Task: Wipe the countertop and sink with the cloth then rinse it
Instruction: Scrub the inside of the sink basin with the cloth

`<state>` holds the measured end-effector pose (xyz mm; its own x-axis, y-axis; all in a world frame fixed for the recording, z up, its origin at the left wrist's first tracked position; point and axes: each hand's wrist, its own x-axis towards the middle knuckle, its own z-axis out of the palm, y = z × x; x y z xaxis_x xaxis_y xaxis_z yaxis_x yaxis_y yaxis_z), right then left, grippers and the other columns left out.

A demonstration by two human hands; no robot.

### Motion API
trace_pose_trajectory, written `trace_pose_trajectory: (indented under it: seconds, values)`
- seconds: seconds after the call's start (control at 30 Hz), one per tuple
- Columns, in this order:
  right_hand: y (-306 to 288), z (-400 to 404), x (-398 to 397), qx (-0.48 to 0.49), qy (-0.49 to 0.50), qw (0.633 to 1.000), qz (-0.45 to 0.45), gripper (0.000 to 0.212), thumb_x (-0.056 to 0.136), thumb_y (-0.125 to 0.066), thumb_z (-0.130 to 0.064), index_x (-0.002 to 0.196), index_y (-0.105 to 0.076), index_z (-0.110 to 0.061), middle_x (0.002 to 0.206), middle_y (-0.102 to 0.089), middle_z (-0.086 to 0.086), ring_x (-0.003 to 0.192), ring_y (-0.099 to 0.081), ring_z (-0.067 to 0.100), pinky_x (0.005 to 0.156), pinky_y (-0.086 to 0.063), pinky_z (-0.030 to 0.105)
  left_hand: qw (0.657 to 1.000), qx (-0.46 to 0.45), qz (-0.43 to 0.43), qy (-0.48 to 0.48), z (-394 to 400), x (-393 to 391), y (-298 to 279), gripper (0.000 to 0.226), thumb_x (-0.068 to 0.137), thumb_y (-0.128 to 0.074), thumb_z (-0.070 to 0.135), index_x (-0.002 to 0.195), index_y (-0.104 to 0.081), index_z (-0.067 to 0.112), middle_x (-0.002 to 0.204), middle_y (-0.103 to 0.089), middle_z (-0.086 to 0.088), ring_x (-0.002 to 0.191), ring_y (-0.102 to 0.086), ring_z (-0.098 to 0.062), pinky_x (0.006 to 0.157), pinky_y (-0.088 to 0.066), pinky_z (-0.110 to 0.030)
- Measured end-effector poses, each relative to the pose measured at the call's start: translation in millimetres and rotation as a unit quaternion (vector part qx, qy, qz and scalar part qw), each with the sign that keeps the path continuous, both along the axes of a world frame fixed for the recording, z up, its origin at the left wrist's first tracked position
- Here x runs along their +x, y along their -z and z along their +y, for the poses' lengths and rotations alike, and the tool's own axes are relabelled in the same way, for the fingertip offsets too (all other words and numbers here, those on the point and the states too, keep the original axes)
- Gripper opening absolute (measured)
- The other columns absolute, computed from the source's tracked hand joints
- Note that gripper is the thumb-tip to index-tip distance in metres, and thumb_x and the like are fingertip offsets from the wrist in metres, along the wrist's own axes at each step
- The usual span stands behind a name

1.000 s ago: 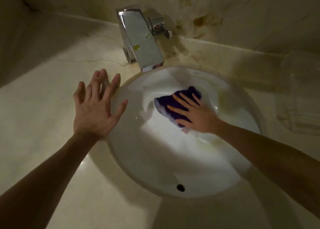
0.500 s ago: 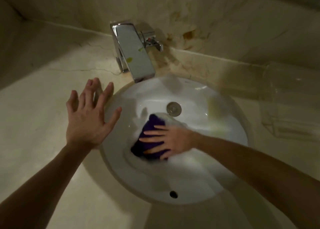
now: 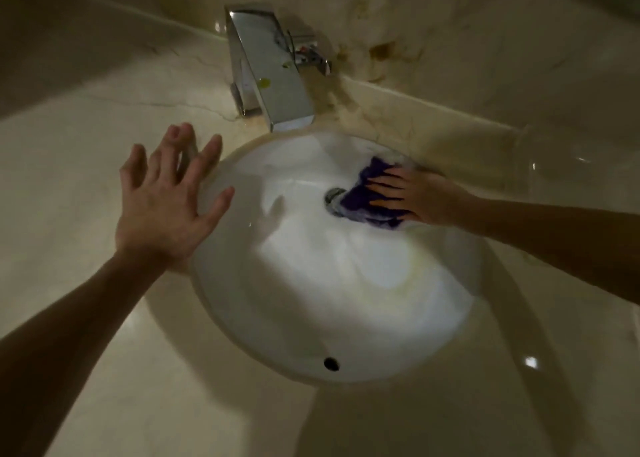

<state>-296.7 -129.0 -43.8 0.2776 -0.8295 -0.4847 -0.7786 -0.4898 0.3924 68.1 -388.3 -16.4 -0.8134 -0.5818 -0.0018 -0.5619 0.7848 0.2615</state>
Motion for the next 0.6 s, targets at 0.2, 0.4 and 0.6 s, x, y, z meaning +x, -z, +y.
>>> trace_pose_trajectory:
  seconds: [0.2, 0.4, 0.6]
  values:
    - [-15.2, 76.9, 39.9, -0.019, 0.191, 0.981, -0.023, 0.052, 0.1, -0.038, -0.037, 0.148, -0.046, -0.017, 0.15, -0.047, 0.018, 0.144, -0.034, 0.044, 0.115, -0.026, 0.063, 1.0, -0.005, -0.012, 0.001, -1.9, 0.6, 1.4, 0.077, 0.094, -0.012, 0.071, 0.162, -0.011, 0.033, 0.17, -0.008, -0.012, 0.157, -0.004, -0.025, 0.124, -0.005, -0.056]
    - [-5.8, 119.6, 120.3, 0.095, 0.294, 0.931, -0.195, 0.084, 0.088, -0.04, -0.037, 0.158, 0.006, -0.031, 0.153, -0.045, 0.015, 0.135, -0.048, 0.041, 0.095, -0.051, 0.049, 1.0, 0.002, -0.019, -0.004, -2.1, -1.5, 0.7, 0.077, 0.095, -0.011, 0.071, 0.162, -0.01, 0.033, 0.17, -0.006, -0.011, 0.158, -0.002, -0.023, 0.124, -0.005, -0.056]
    - [30.4, 74.3, 199.8, 0.135, 0.297, 0.88, -0.346, 0.069, 0.104, -0.036, -0.042, 0.155, 0.011, -0.045, 0.165, 0.024, -0.007, 0.151, 0.025, 0.022, 0.122, 0.008, 0.054, 1.0, 0.003, -0.025, -0.014, 0.6, -4.1, -1.7, 0.076, 0.095, -0.012, 0.072, 0.161, -0.011, 0.034, 0.171, -0.005, -0.009, 0.158, 0.0, -0.022, 0.124, -0.005, -0.056]
